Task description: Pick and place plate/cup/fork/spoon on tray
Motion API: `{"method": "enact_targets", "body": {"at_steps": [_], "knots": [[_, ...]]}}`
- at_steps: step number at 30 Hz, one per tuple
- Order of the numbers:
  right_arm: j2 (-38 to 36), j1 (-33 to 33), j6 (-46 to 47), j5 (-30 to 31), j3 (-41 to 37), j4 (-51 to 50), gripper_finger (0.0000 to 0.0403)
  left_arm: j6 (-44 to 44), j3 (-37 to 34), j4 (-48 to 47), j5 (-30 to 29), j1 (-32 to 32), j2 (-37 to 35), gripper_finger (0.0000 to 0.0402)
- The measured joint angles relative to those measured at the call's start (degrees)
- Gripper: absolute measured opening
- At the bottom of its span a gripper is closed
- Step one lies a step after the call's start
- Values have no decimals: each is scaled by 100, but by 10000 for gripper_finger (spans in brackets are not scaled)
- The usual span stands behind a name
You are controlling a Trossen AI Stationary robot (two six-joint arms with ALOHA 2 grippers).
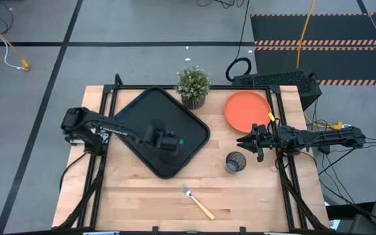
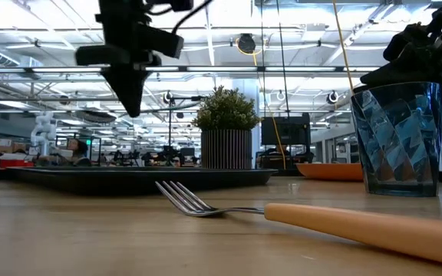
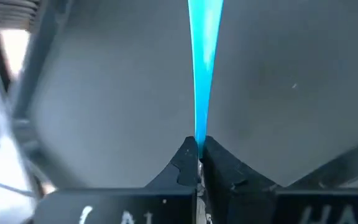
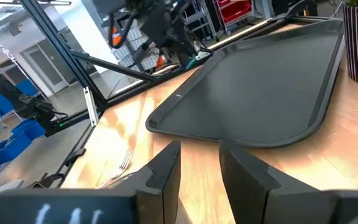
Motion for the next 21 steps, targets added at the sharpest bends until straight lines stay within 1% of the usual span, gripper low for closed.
{"method": "enact_targets", "body": {"at_steps": [2,3,5,8,11,13,18,21], "knots": [[0,1,0,0,1,0,105,27,0,128,270,91,6,5],[0,1,0,0,1,0,105,294,0,207,402,95,18,5],[0,1,0,0,1,0,105,1275,0,284,703,66,36,6],[0,1,-11,0,1,0,105,3421,0,238,1167,-26,35,13],[0,0,-16,0,1,-9,105,5310,0,256,1197,-123,37,13],[0,1,-18,0,1,-65,105,6291,0,335,1158,-157,37,11],[0,0,-102,0,1,-148,105,7873,0,565,582,-140,64,8],[0,1,-107,0,1,-172,105,8691,-2,686,427,-83,96,13]]}}
